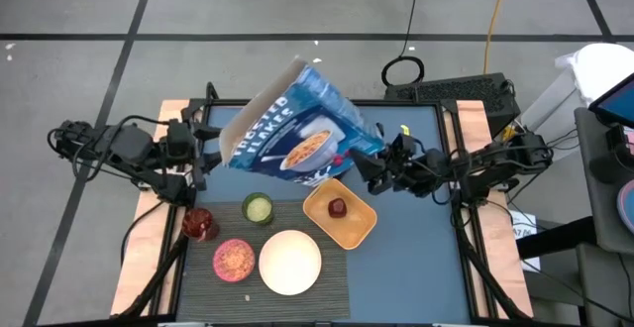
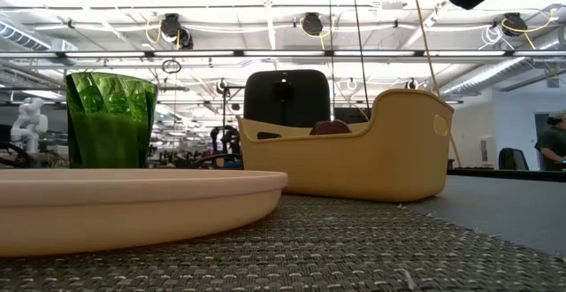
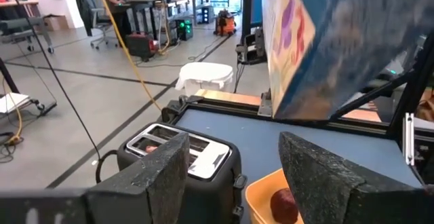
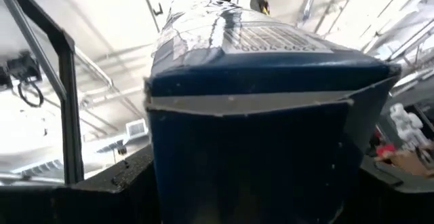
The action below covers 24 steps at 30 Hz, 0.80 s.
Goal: Arrange a breakfast setting
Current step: Pour the cereal from the blue cereal box into the red bowl
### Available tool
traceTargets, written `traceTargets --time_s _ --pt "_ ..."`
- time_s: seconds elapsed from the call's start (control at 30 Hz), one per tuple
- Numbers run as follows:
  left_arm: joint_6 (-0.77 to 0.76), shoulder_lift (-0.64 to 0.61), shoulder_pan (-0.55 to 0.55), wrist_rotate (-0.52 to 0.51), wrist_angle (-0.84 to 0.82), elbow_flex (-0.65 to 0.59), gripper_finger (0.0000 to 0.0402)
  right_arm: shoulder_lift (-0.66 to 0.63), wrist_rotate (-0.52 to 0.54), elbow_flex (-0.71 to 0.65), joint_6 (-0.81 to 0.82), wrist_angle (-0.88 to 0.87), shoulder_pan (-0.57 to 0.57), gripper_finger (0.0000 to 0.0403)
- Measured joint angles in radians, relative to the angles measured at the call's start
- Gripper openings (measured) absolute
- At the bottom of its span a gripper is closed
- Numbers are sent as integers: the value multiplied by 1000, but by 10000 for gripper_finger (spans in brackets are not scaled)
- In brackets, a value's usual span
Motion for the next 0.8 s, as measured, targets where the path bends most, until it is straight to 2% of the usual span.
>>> traceTargets --time_s 0.27,0.5,0.8 --pt "-14 63 0 0 58 0 234 -9 2 0 1 34 -8 292" --pt "90 138 0 -1 86 0 238 -13 1 0 3 35 -14 293" --pt "84 236 69 -2 169 0 310 -15 1 0 0 36 -14 293"
